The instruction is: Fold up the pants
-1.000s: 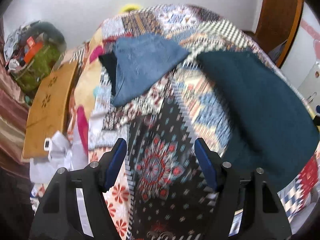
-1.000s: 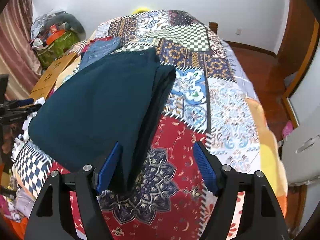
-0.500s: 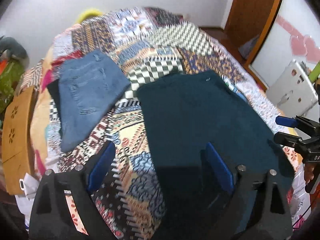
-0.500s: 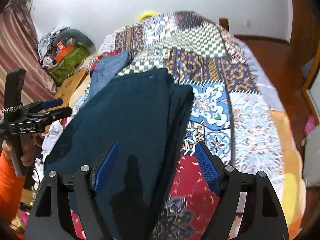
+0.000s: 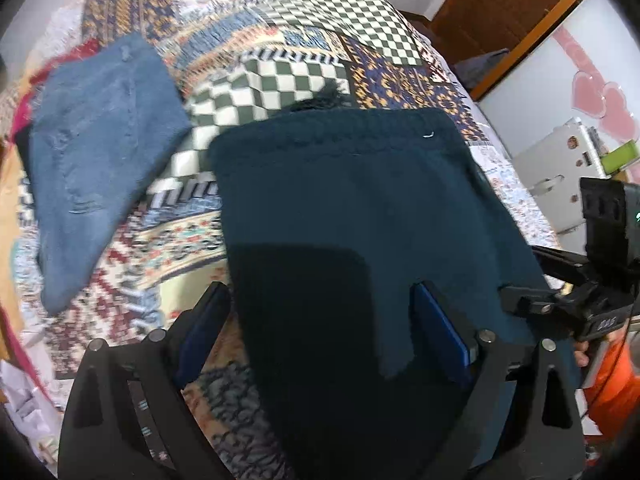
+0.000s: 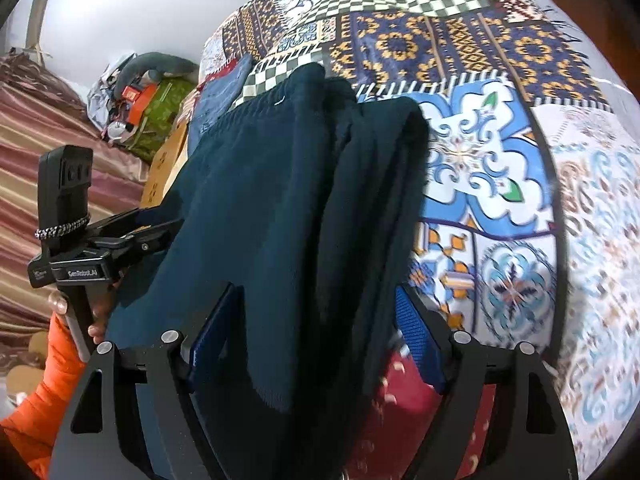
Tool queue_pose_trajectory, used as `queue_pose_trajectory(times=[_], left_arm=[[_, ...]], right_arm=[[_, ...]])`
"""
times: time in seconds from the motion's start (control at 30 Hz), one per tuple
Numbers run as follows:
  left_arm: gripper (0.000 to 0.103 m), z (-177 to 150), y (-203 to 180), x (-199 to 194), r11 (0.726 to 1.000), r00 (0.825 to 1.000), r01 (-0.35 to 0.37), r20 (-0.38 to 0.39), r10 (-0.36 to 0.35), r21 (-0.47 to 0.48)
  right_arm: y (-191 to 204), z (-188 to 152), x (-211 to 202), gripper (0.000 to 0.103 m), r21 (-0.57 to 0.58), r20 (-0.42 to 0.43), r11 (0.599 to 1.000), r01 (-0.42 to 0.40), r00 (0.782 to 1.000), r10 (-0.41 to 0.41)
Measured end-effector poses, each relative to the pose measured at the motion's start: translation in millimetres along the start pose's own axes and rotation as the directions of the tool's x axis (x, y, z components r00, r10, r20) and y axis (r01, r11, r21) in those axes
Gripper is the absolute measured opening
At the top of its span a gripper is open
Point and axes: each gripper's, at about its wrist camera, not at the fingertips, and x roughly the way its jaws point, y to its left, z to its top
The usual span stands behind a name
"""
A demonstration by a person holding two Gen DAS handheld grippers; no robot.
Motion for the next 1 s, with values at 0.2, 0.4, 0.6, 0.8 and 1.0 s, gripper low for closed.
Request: queue_pose_trajectory(times=[0.2, 0.4, 0.6, 0.8, 1.0], left_arm=[[0.077, 9, 2, 10, 0.992, 0.992, 0.123, -0.032, -0.124, -0.028], [0.048, 1, -6, -5, 0.993, 0.993, 0.114, 0.022, -0.114, -0.011], [0.035, -15, -21, -41, 0.997, 0.992, 0.042, 0.119, -0.049, 0.059], [0.031, -26, -16, -101, 0.997, 0.963, 0.043, 0.263, -0.057, 0.059], [0.029, -32, -2, -165, 0.998, 0.910, -0.031, 0.415, 0.009, 0.047]], right_arm=[[8, 7, 5, 0.063, -0.034, -0.006, 0.999, 0.002, 1.000, -0.002], [21, 12, 1, 0.038, -0.071, 0.010, 0.997, 0.034, 0.999, -0.033], [50, 18, -12, 0.033, -0.137, 0.065, 0.986, 0.094, 0.994, -0.086], [92, 25, -36, 0.032, -0.225, 0.157, 0.965, 0.138, 0.982, -0.104], [146, 42, -54, 0.032, -0.330, 0.271, 0.930, 0.160, 0.960, -0.069]])
